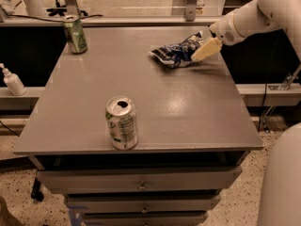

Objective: Pick blue chip bag

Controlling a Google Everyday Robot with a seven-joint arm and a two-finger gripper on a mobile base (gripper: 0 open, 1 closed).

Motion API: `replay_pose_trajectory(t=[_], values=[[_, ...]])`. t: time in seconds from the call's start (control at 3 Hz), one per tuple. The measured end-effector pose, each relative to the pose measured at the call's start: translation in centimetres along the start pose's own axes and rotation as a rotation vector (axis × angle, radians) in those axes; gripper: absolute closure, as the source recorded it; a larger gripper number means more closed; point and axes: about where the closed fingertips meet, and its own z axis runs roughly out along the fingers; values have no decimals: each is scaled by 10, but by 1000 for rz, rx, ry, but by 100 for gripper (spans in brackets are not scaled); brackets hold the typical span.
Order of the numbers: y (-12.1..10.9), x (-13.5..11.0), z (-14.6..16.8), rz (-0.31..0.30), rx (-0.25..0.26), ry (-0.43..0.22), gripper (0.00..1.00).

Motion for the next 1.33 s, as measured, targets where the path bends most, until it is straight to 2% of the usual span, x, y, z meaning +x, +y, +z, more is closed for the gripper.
replay_pose_trajectory(t=[0.33,1.0,1.33], values=[[-1,3,14,66,-17,-14,41],[9,-11,3,102,-41,-33,87],[19,-27,-10,100,-53,-61,100]])
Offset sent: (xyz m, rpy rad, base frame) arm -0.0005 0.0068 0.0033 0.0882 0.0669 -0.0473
